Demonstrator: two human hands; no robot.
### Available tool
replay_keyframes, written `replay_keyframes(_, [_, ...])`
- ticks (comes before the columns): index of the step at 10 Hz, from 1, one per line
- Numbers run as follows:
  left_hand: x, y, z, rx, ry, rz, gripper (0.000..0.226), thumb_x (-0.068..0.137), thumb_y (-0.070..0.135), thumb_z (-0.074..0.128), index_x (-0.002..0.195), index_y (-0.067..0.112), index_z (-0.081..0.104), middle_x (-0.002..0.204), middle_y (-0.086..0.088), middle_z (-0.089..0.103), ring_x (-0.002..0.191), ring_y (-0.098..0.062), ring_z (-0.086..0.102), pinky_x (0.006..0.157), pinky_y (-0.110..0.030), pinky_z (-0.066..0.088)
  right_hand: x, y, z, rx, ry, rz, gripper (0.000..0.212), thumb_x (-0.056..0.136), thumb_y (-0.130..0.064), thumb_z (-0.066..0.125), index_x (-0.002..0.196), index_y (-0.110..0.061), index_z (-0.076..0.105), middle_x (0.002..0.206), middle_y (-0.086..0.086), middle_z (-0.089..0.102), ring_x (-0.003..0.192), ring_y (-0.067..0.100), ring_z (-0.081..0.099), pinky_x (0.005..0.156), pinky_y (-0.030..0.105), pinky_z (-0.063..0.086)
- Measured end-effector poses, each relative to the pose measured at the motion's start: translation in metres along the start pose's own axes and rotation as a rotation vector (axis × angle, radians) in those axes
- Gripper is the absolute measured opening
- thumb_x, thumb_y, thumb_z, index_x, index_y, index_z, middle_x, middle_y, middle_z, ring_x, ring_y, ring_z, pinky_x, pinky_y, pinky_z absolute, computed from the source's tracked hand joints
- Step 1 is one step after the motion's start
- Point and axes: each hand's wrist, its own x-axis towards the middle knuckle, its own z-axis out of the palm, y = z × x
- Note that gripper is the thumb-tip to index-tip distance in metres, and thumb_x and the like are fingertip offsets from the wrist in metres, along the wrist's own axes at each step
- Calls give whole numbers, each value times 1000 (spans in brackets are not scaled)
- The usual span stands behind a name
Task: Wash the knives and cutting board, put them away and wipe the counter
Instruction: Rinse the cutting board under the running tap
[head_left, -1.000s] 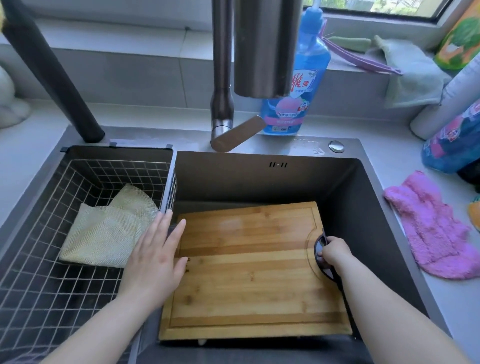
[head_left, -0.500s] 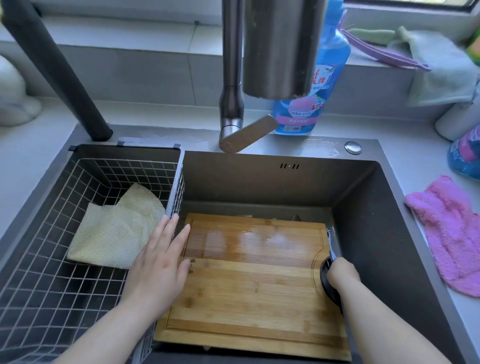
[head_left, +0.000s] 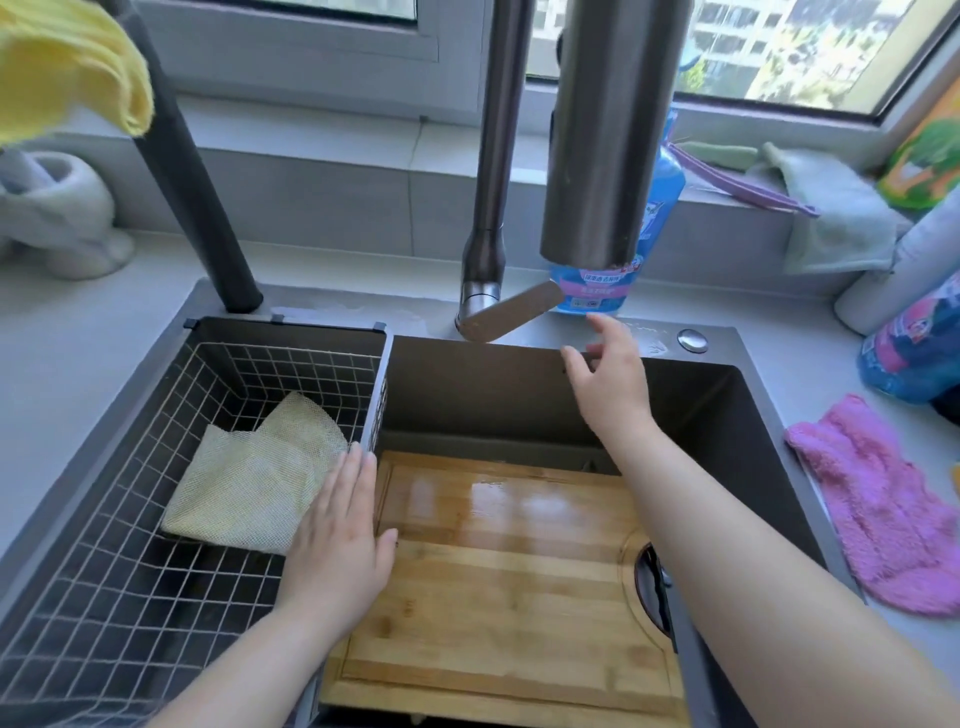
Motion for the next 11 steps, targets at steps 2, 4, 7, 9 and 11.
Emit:
replay_keyframes(2, [-1,0,-5,-72,-51,-39,74,96,32,35,142,15,-21,152,3,-25,142,-11,-14,114,-25,-2,23,-47,4,-127,-135,-148,43,88,-16,61,128,-9,47,127,9,57,118,20,52,93,21,40])
replay_keyframes(4, [0,-2,-4,-64,-52,-51,77,95,32,37,142,15,-21,152,2,-25,142,-11,-13,114,-25,-4,30,-50,-2,-144,-111,-153,23,86,-17,63,104,-2,62,103,11,68,95,22,60,76,22,40])
replay_keyframes(7, [0,-3,-2,-79,-41,-39,77,95,31,38,142,15,-22,152,2,-25,142,-11,-15,112,-24,-8,30,-51,-1,-162,-105,-147,25,87,-18,63,105,-1,62,105,12,68,87,17,56,74,22,38])
replay_keyframes(9, [1,-3,-2,-88,-41,-41,78,95,32,38,142,16,-21,152,2,-26,142,-11,-14,113,-25,-7,26,-50,2,-196,-92,-174,26,87,-21,63,104,-2,61,104,12,67,89,19,57,72,21,39])
replay_keyframes(11, [1,-3,-2,-95,-44,-47,78,95,32,39,142,16,-21,152,2,-25,142,-12,-14,113,-25,-7,25,-50,2,-197,-83,-178,26,87,-20,62,106,-2,61,107,12,67,98,23,61,75,20,41])
